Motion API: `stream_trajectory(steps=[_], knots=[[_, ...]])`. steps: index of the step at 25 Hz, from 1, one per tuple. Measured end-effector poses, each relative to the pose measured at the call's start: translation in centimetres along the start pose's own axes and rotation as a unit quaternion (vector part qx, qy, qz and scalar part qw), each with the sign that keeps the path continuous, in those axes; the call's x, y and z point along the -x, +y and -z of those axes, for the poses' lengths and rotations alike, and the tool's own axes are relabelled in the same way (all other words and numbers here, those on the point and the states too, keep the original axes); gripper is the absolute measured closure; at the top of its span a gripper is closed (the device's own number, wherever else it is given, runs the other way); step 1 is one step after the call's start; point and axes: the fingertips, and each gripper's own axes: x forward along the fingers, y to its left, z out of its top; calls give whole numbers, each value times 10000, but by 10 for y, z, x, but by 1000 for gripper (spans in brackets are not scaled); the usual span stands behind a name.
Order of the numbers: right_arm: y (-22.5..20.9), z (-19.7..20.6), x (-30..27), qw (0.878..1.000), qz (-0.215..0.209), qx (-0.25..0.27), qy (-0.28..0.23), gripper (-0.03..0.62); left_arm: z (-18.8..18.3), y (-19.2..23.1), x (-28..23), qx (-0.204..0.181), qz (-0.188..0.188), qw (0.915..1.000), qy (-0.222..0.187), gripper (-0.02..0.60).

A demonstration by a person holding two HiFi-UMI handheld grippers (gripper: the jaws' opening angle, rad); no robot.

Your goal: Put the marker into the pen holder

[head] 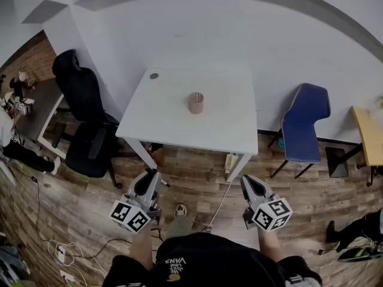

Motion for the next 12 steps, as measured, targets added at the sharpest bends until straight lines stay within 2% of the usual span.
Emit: stream_trajectory(steps=[12], knots=[[-2, -14, -59, 9996, 213, -135, -133, 592, -7, 45, -56, 73, 519, 9986, 58, 477]])
